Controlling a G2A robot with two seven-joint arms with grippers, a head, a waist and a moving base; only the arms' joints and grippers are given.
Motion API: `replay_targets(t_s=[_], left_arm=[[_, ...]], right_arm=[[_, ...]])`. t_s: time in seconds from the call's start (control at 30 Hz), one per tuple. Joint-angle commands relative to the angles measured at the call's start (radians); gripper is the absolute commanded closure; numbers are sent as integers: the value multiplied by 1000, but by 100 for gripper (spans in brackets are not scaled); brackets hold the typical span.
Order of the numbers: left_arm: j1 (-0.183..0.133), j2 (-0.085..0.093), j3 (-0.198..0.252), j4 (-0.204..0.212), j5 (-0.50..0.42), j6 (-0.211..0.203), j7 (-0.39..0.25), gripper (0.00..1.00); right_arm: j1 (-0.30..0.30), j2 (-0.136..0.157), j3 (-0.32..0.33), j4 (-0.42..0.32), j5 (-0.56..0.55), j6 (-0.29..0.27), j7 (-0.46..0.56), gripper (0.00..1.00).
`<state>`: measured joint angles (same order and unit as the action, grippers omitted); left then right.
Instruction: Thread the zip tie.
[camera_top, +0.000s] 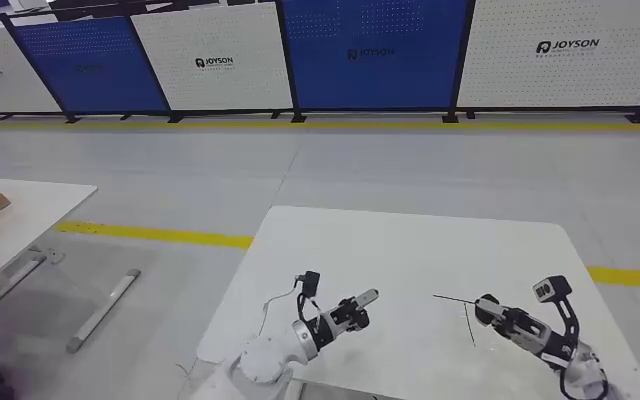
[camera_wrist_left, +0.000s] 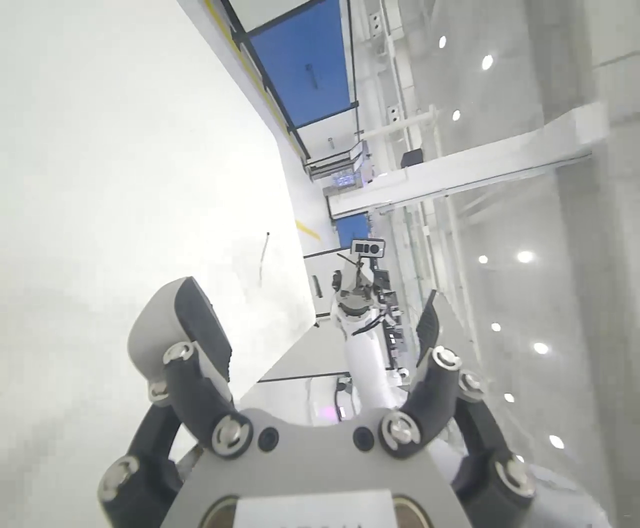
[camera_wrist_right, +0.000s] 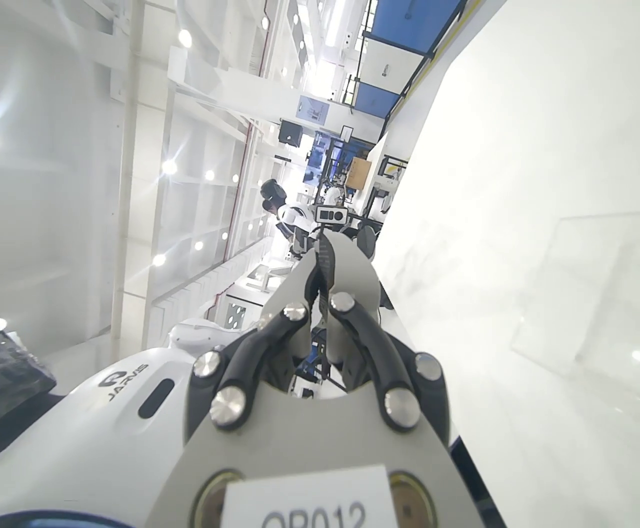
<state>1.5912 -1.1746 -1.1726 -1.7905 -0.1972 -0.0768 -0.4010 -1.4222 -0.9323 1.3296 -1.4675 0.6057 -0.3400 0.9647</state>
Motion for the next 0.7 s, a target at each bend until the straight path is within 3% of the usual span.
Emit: replay_targets(t_s=[0.0,0.07,0.13,0.5,0.6,0.67], left_arm=[[-20,-3,16,21,-49,-5,-17,0],[-35,-9,46,38,-44,-23,4,0],[-60,-19,78,65,-87,17,36,0],[-61,-19,78,65,-86,15,39,0],[-62,-22,87,78,-104,-7,61,0],[-80,-25,105,97,-100,-8,57,0]], right_arm=[[-10,-15,-19,-21,-36,0,-29,100],[-10,-27,-37,-23,-62,0,-29,100],[-4,-34,-45,-13,-72,0,-17,100],[-4,-34,-45,-13,-72,0,-17,100],[-2,-40,-59,-28,-82,7,-71,100],[1,-48,-85,-41,-105,7,-126,100]])
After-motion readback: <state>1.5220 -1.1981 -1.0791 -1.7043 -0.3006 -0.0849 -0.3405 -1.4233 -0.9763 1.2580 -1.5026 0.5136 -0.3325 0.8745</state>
